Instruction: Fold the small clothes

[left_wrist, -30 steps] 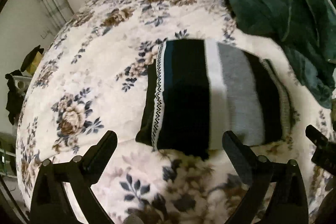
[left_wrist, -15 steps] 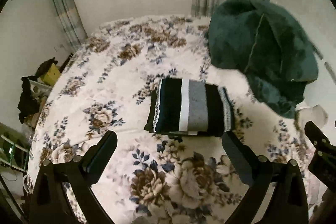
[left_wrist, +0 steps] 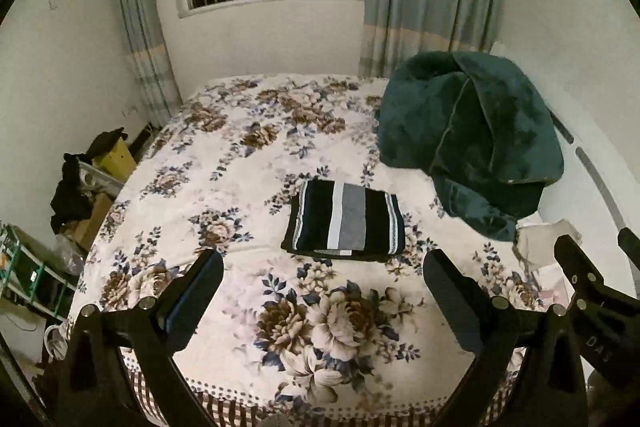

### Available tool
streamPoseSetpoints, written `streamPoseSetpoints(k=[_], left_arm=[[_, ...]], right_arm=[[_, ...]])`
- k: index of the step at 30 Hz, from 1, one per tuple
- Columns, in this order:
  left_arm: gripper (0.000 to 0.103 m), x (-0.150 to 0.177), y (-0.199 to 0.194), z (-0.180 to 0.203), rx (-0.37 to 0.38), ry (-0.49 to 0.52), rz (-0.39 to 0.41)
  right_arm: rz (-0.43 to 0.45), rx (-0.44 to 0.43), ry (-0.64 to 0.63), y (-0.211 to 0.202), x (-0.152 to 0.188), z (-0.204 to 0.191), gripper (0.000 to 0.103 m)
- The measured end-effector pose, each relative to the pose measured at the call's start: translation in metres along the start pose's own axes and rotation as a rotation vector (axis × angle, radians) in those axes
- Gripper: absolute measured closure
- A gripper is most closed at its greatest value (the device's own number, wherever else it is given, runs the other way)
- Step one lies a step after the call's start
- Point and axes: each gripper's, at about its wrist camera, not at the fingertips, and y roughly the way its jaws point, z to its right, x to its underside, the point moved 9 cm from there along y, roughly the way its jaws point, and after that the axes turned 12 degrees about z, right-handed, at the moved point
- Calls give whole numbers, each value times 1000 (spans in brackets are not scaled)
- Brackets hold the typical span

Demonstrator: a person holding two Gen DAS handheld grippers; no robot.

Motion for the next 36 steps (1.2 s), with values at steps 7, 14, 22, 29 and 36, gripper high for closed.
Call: streamPoseSetpoints(k=[7,14,22,29,36], left_arm=[[1,-3,-35,-2,-9,-8,22],[0,-7,-58,-4,-9,-37,73],[0,-9,-71,1,-11,-38,96],[0,-10,-76,-1,-29,-37,99],[0,-10,-79,-2,-37,-38,98]], right_arm=[[40,-29,-1,-51,-17,8,0],[74,-50,8,-71,-27,18,0],[87,-58,-14,-81,-31,22,0],[86,-67,-18,-81,-34,21,0],[88,-64,-19,-83,-32,22,0]])
